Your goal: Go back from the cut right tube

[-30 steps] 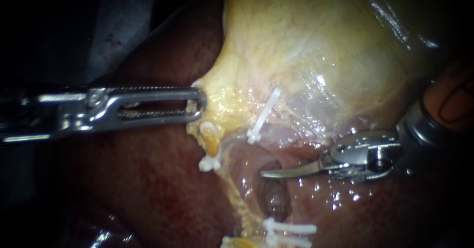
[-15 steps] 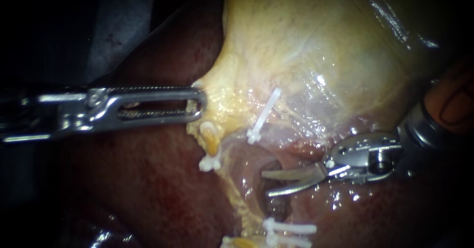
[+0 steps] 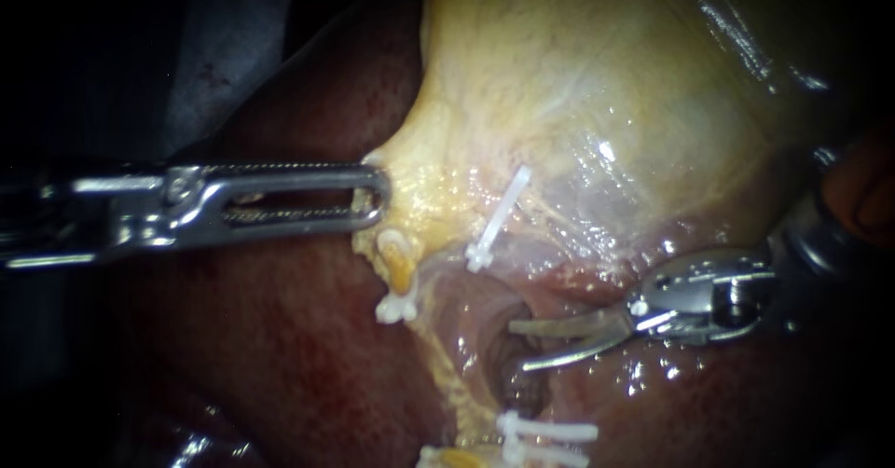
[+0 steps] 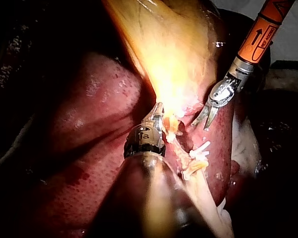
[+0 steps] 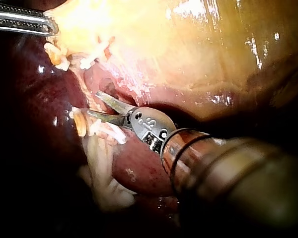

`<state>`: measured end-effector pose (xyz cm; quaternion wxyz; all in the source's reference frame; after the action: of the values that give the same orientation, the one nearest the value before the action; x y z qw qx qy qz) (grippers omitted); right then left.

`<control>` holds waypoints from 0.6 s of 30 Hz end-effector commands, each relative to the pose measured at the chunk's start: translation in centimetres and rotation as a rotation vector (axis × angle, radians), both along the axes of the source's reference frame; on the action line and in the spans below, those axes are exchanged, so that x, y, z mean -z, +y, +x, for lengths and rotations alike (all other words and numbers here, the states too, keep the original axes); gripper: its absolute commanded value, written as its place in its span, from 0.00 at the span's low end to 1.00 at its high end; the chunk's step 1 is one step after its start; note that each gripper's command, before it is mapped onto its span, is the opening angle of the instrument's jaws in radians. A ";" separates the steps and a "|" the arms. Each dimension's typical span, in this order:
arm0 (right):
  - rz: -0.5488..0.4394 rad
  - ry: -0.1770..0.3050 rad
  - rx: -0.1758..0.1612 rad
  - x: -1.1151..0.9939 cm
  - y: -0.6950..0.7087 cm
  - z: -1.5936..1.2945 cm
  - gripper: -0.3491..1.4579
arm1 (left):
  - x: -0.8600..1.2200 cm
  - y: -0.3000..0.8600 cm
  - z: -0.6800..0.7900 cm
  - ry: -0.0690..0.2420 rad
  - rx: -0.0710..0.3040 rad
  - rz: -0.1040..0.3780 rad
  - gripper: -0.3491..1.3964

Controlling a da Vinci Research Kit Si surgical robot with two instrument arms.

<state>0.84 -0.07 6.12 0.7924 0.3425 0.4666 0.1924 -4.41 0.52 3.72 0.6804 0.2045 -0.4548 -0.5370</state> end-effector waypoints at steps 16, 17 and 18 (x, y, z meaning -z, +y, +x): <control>-0.151 0.054 -0.024 0.29 0.34 -0.28 0.59 | -0.02 0.00 -0.01 -0.001 0.000 0.000 0.00; -0.168 0.058 -0.029 0.30 0.37 -0.28 0.62 | -0.02 0.00 -0.01 -0.001 0.000 0.000 0.00; -0.186 0.058 -0.029 0.32 0.39 -0.28 0.65 | -0.02 0.00 -0.01 -0.001 0.000 0.000 0.00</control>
<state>0.56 0.36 5.78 0.8056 0.2576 0.5133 0.1456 -4.42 0.53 3.75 0.6804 0.2048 -0.4551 -0.5367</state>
